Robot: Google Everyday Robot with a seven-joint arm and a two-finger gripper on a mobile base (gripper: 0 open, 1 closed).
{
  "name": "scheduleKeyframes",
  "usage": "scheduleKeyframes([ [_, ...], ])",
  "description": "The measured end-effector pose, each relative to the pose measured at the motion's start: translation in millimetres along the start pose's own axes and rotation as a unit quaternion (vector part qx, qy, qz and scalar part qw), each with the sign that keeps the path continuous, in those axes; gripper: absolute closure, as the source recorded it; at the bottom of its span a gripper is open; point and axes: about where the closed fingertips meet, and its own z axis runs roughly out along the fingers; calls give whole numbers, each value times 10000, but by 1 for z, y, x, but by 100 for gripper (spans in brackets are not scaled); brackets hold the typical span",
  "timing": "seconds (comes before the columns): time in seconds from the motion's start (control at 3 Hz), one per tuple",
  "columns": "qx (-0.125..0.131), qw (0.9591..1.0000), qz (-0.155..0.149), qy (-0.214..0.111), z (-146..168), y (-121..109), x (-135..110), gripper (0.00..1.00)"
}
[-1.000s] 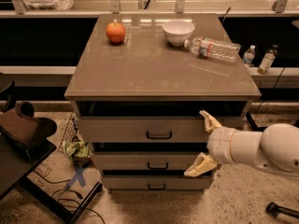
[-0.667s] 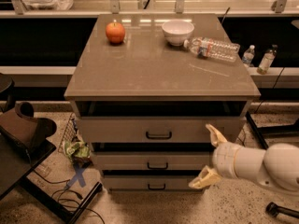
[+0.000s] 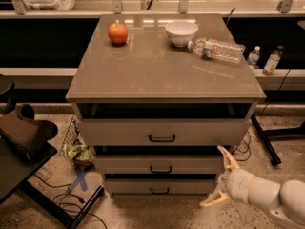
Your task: Open bottom drawer
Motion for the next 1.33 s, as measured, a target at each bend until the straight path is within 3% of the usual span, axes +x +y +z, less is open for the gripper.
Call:
scheduleKeyframes([
  [0.33,-83,9999,-56,-119,8,24,35,0],
  [0.67,-83,9999,-56,-119,8,24,35,0],
  [1.33,-310,9975,480,-414,72,69,74,0],
])
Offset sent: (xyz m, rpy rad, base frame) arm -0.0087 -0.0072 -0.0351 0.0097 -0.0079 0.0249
